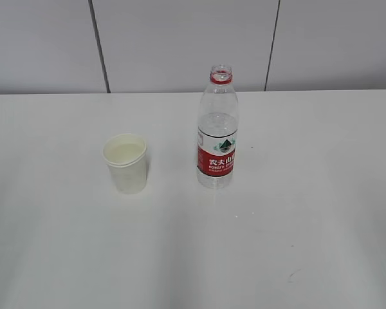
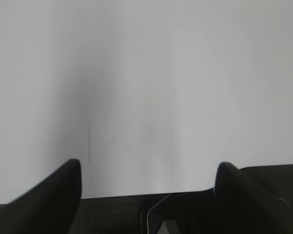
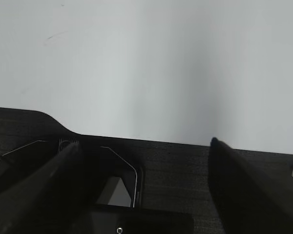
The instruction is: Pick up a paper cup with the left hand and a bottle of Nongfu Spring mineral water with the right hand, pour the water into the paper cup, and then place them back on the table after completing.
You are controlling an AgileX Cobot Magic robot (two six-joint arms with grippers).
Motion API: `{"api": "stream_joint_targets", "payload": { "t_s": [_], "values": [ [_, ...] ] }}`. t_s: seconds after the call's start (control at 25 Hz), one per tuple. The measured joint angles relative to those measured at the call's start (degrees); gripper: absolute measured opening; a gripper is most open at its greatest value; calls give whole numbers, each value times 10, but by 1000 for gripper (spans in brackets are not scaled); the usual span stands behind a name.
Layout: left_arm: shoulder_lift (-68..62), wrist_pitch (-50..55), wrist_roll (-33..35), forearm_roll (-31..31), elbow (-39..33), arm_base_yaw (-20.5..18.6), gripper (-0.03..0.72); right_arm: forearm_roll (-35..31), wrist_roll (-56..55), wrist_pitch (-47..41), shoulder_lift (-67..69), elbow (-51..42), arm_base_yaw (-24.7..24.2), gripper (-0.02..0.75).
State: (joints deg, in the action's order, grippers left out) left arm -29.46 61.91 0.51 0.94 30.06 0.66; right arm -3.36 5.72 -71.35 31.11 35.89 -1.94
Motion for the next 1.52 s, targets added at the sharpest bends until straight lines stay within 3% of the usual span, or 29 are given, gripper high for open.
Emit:
{"api": "stream_joint_targets", "payload": {
  "t_s": [0.6, 0.88, 1.52],
  "values": [
    [149, 3, 0, 1, 0, 0, 512, -1, 0, -5, -177, -50, 0, 587],
    [234, 7, 0, 1, 0, 0, 512, -1, 0, 43, -272, -75, 0, 587],
    [298, 14, 0, 1, 0, 0, 510, 0, -8, 50, -321, -77, 0, 587]
  ]
}}
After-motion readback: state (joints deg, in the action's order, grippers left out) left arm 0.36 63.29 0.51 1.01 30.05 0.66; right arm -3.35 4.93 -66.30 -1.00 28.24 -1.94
